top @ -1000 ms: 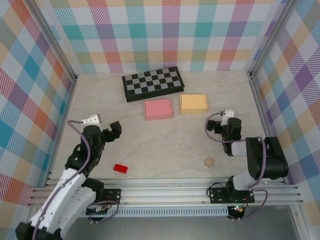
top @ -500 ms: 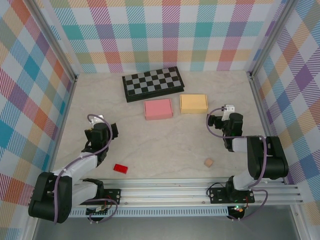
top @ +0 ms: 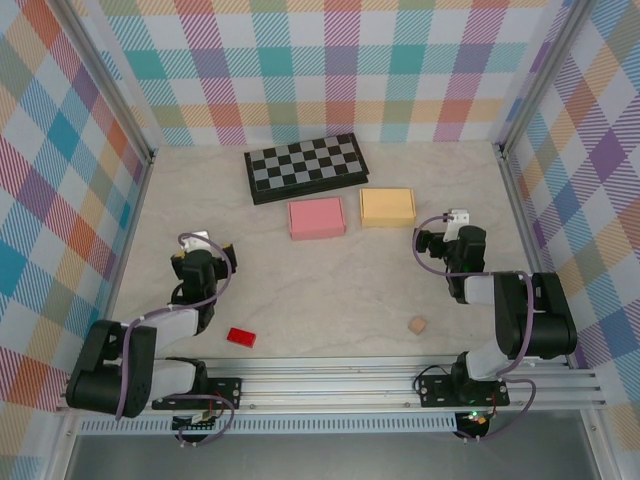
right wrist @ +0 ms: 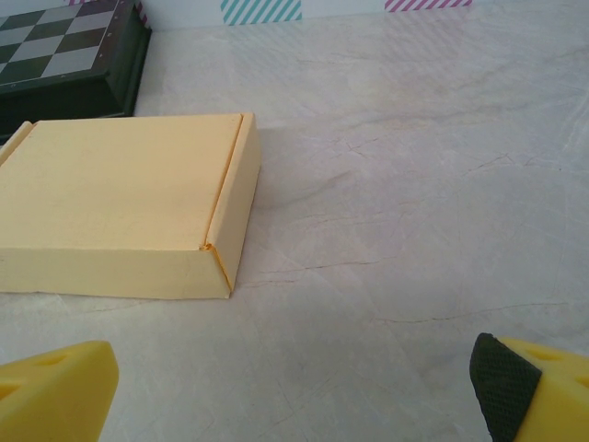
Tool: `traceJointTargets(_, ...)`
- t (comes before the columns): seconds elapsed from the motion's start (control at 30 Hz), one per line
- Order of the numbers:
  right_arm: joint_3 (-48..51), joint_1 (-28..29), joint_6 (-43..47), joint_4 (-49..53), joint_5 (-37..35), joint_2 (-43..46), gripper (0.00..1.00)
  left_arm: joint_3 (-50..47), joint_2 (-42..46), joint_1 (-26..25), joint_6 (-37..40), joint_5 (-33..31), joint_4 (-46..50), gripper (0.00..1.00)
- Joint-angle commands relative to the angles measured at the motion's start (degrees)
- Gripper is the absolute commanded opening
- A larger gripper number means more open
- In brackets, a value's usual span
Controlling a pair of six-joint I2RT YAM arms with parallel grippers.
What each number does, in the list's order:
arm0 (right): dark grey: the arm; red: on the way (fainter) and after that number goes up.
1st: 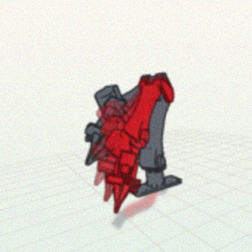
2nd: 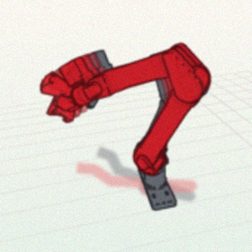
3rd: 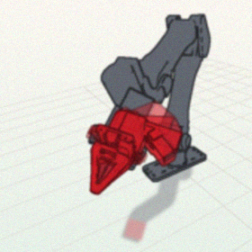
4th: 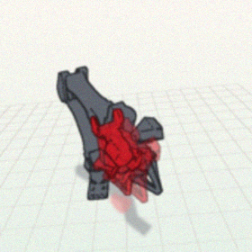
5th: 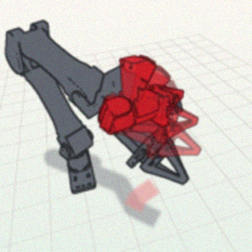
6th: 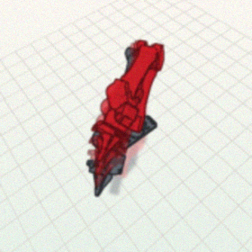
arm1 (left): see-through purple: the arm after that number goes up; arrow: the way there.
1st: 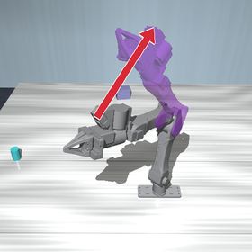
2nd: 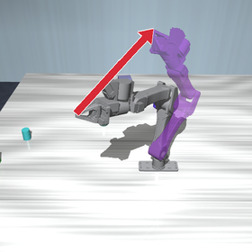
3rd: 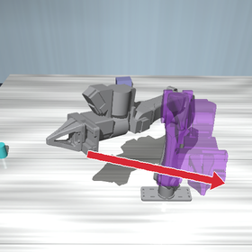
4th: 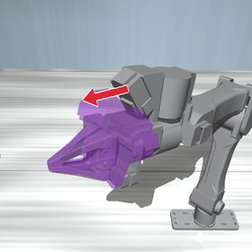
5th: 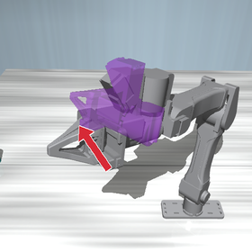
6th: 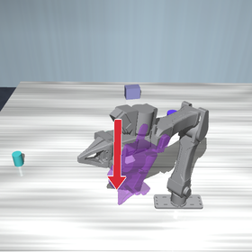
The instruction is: Fold the paper box
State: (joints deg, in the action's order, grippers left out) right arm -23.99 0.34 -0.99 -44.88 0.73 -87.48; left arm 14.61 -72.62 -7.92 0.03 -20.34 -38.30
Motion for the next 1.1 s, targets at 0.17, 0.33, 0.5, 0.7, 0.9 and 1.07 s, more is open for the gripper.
traceJointTargets(0.17, -0.36, -0.34, 0.41, 0.04, 1.38, 0.11, 1.00, -1.31, -13.19, 0.93, 0.02, 3.02, -25.20, 1.00)
traceJointTargets(0.33, -0.44, -0.34, 0.51, 0.15, 1.46, 0.16, 1.00, 2.39, -17.12, 0.83, 1.34, 4.75, -22.60, 1.00)
traceJointTargets(0.5, -0.45, -0.34, 0.45, 0.22, 1.53, 0.12, 1.00, 5.22, -16.52, 2.18, 1.30, 9.86, -15.29, 1.00)
traceJointTargets(0.7, -0.49, -0.34, 0.47, 0.23, 1.55, 0.12, 1.00, 8.74, -17.02, 4.49, -0.24, 12.51, -9.32, 1.00)
traceJointTargets(0.9, -0.48, -0.34, 0.47, 0.23, 1.55, 0.14, 1.00, 9.11, -17.13, 3.42, 0.85, 11.02, -8.72, 1.00)
traceJointTargets(1.07, -0.45, -0.34, 0.47, 0.23, 1.53, 0.12, 1.00, 8.85, -17.16, 2.53, 1.48, 10.28, -9.18, 1.00)
